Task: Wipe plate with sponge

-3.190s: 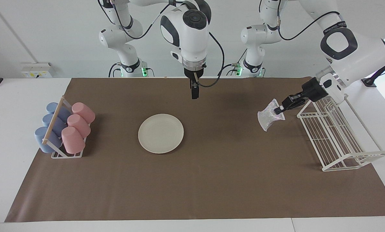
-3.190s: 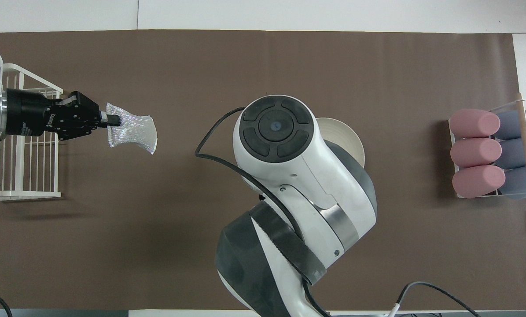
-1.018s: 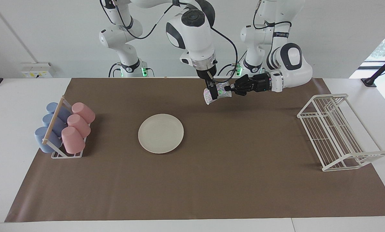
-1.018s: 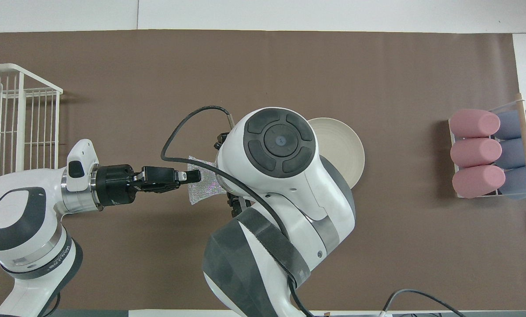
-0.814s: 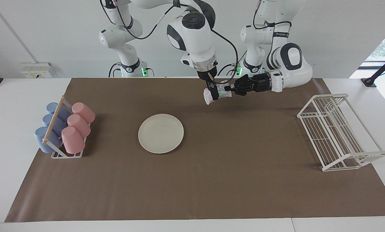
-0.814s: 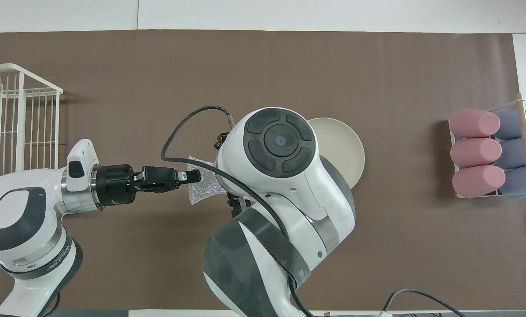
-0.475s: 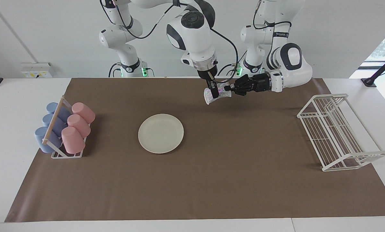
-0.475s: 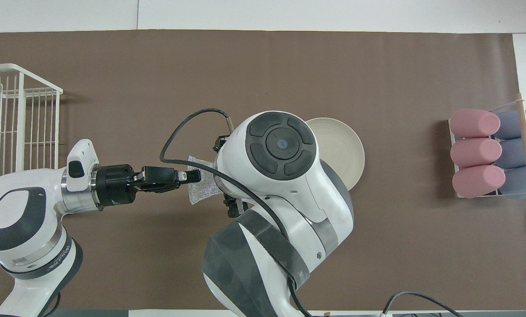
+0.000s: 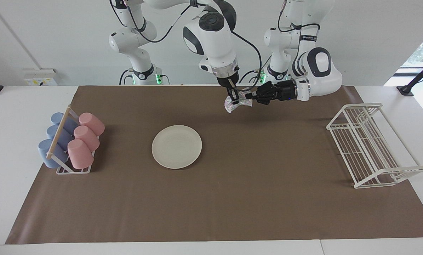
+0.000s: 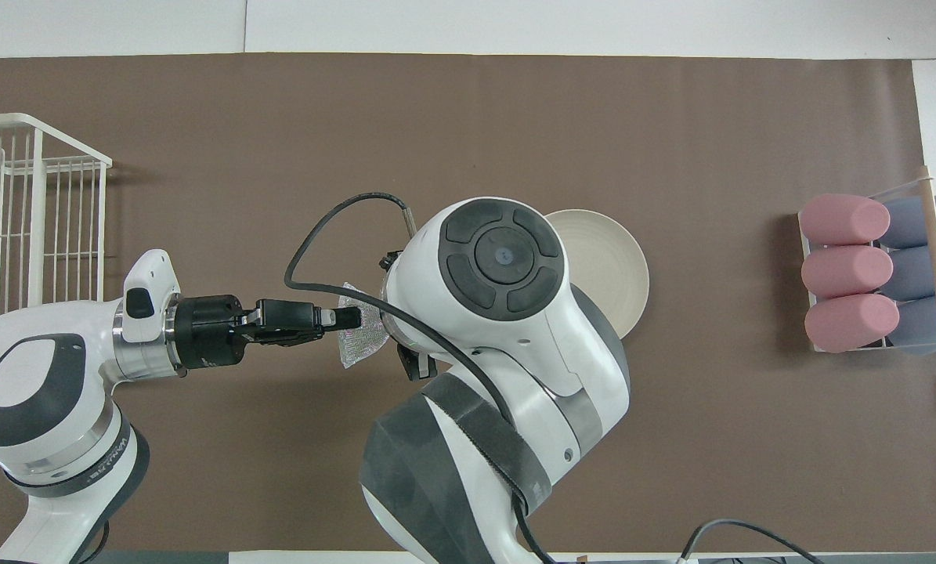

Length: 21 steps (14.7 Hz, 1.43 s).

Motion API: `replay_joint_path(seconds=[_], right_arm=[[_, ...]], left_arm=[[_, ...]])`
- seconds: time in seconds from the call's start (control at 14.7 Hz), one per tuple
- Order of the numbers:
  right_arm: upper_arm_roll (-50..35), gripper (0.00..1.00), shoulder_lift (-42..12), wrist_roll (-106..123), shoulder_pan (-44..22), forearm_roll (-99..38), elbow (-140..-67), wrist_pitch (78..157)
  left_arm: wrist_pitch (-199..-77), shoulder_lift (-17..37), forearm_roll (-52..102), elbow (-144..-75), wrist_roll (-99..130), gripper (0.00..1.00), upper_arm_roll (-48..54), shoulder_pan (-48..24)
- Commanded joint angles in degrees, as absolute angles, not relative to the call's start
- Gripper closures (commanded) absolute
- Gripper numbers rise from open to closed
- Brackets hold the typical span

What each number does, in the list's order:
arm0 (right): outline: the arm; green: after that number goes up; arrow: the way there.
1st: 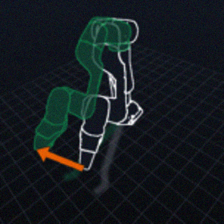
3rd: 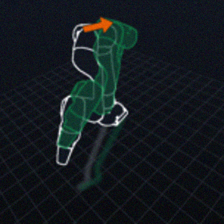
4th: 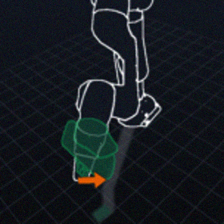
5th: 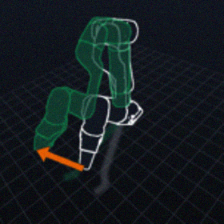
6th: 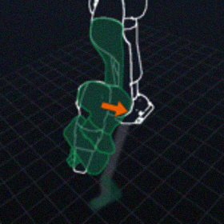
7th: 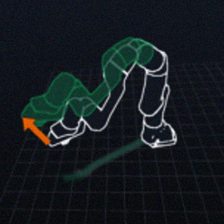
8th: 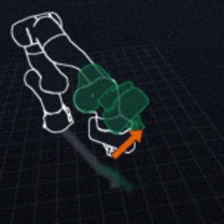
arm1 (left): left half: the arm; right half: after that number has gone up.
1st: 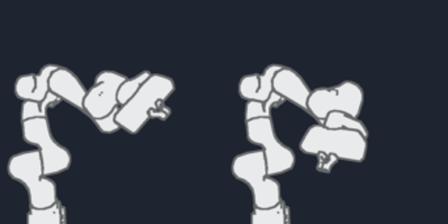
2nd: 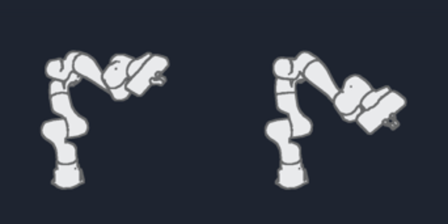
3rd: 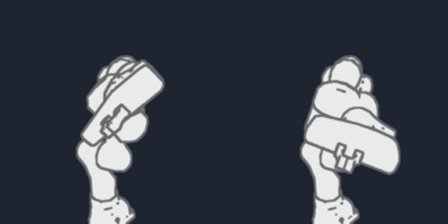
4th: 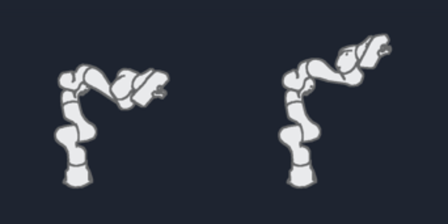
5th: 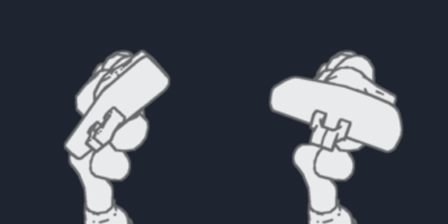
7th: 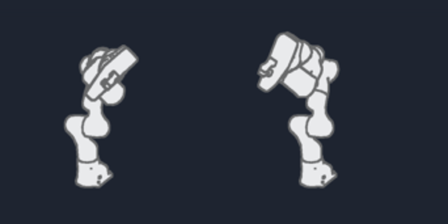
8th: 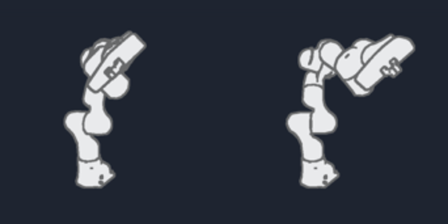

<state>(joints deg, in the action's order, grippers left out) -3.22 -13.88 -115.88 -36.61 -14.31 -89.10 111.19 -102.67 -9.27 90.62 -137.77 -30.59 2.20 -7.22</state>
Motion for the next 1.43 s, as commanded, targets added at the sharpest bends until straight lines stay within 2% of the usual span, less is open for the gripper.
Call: replay_joint_path(seconds=[0.0,0.14,0.2,0.27,0.54,0.68,1.09,1.36], right_arm=[[-3.25,1.00,-12.30,-116.80,-36.13,-15.47,-91.23,111.71],[-3.25,1.00,-12.30,-117.16,-36.12,-15.38,-91.23,111.80],[-3.25,1.00,-12.30,-117.42,-36.04,-15.47,-91.23,111.80],[-3.16,1.00,-12.30,-117.42,-35.95,-15.47,-91.23,111.80],[-2.55,1.00,-12.22,-118.12,-34.99,-15.29,-91.75,110.92],[-2.55,1.00,-11.78,-117.25,-31.31,-14.86,-93.07,109.78],[-2.46,1.00,-8.53,-105.04,-17.60,-14.41,-103.34,111.09],[-2.55,1.00,-5.46,-104.33,-14.77,-14.33,-115.89,129.94]], left_arm=[[-102.48,-11.08,91.93,-139.48,-31.82,1.00,1.58,-7.73],[-102.48,-11.08,91.93,-139.48,-31.82,1.00,1.58,-7.82],[-102.39,-11.16,91.93,-139.48,-31.73,0.57,1.58,-7.82],[-102.39,-11.25,91.93,-139.48,-31.38,0.01,1.58,-7.82],[-102.30,-11.43,91.85,-139.48,-31.29,0.00,1.58,-7.82],[-102.39,-11.43,91.76,-139.48,-31.29,0.00,1.58,-7.82],[-103.44,-11.25,88.18,-138.96,-31.20,0.00,1.58,-7.39],[-107.13,-11.43,76.15,-135.19,-25.08,0.00,1.84,-7.56]])
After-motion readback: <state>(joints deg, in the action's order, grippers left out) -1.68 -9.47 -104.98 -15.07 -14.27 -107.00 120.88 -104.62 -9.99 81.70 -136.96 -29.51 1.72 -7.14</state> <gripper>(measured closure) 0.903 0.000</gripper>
